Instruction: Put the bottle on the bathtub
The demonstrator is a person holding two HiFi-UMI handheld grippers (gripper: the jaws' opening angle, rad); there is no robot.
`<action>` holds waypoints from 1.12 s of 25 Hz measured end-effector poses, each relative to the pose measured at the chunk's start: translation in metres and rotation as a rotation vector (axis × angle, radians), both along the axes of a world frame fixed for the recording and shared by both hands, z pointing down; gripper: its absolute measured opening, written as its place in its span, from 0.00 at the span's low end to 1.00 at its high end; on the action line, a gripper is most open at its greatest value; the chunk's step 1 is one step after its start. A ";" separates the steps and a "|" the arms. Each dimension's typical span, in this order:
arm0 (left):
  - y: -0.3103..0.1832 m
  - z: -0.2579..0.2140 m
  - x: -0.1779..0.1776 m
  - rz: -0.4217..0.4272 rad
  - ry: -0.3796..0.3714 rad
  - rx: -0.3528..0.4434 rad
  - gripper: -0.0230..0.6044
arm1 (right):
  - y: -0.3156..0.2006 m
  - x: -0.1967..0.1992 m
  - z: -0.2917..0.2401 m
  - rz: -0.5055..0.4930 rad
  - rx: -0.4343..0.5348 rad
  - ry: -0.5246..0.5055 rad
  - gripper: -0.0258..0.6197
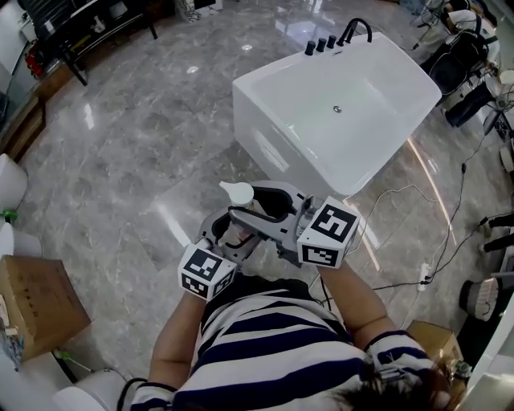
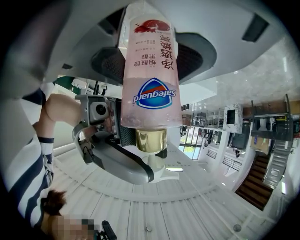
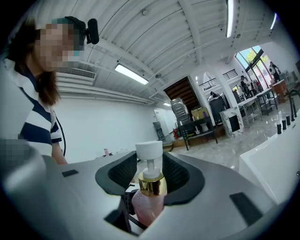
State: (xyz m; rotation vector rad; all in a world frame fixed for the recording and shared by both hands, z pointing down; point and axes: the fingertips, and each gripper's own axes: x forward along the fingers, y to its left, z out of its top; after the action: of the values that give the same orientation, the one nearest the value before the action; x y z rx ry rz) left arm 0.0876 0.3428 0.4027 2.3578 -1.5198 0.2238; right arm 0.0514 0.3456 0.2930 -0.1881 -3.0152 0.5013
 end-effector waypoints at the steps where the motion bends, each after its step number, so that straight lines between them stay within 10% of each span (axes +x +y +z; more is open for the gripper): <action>1: -0.004 -0.001 -0.007 0.015 0.010 0.000 0.53 | -0.005 -0.008 -0.001 0.011 -0.005 0.000 0.33; 28: -0.111 0.009 -0.121 0.271 0.047 -0.023 0.54 | -0.128 -0.118 0.005 0.283 -0.003 0.013 0.32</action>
State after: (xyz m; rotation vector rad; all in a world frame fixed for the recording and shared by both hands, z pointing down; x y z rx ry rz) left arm -0.0335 0.2321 0.4117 2.5271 -1.1672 0.2454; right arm -0.0663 0.2176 0.2978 0.2450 -3.0416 0.5250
